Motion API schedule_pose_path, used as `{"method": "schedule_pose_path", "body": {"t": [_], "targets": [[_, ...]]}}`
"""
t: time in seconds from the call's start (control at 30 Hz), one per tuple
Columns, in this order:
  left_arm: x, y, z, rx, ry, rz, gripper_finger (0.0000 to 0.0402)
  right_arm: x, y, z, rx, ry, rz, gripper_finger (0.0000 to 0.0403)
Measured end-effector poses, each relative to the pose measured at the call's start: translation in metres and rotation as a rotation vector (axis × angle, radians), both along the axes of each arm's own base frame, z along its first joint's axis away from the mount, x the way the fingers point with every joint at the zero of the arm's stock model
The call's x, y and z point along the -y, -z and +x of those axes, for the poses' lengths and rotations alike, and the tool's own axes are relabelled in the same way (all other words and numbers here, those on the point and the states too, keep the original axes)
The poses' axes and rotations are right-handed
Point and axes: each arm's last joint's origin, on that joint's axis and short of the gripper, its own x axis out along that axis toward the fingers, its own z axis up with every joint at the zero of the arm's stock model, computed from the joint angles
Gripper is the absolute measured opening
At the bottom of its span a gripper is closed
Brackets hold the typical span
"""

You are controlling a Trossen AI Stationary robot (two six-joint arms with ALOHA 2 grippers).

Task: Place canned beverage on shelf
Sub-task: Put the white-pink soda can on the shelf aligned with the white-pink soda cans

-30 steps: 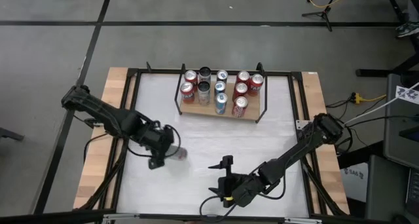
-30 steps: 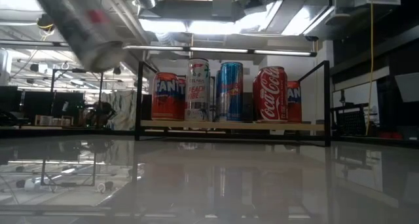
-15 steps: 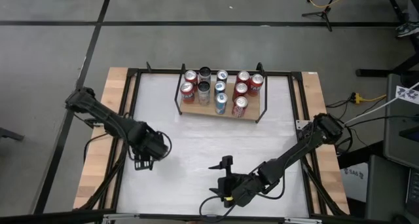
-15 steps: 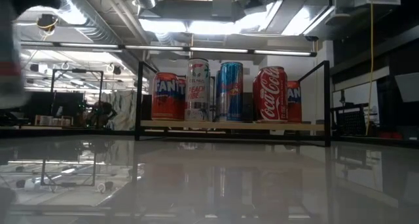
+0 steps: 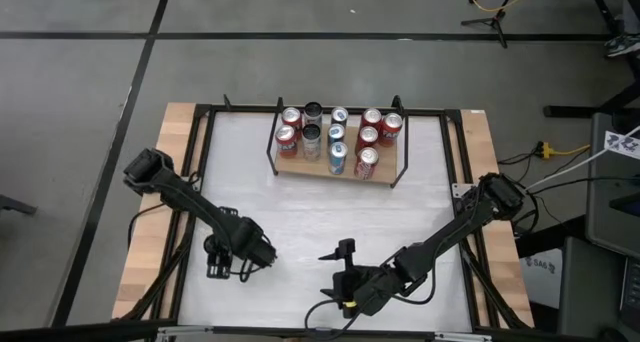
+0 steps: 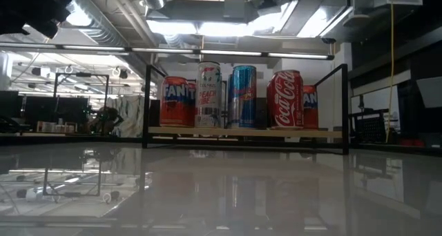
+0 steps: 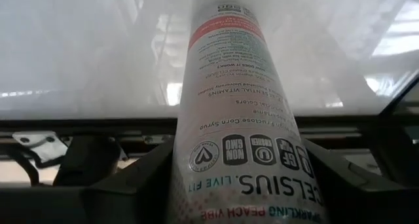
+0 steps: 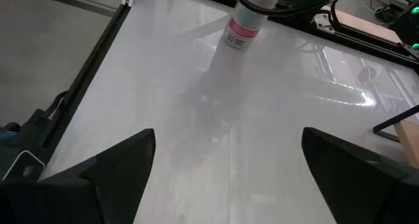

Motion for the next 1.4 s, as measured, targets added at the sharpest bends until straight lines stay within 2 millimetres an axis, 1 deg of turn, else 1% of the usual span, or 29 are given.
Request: {"method": "schedule_pose_path", "body": {"t": [0.13, 0.27, 0.6, 0.9, 1.03, 1.23, 1.4], "targets": [[0.0005, 0.0027, 0.001, -0.016, 0.011, 0.0, 0.0243, 0.0, 0.0002, 0.0, -0.001, 0.0, -0.001, 0.0374], [0.0007, -0.0007, 0.003, -0.013, 0.013, 0.006, 0.0247, -0.0002, 0.0002, 0.0, -0.003, -0.006, 0.004, 0.0374], [0.001, -0.0019, 0.0053, 0.016, 0.025, 0.032, 0.0291, -0.0006, 0.0005, 0.0, -0.007, -0.014, 0.009, 0.0374], [0.0007, -0.0023, 0.0048, 0.008, 0.021, 0.034, 0.0294, -0.0006, 0.0005, 0.0, -0.007, -0.014, 0.009, 0.0374], [-0.0005, -0.0024, 0.0055, 0.005, -0.011, 0.045, 0.0294, -0.0006, 0.0006, 0.0, -0.007, -0.014, 0.009, 0.0374], [-0.001, -0.0024, 0.0058, 0.008, 0.015, 0.035, 0.0294, -0.0006, 0.0006, 0.0, -0.007, -0.014, 0.009, 0.0374], [-0.0017, -0.0022, 0.0071, 0.038, 0.026, 0.066, 0.0295, -0.0006, 0.0006, 0.0, -0.007, -0.014, 0.009, 0.0374]]}}
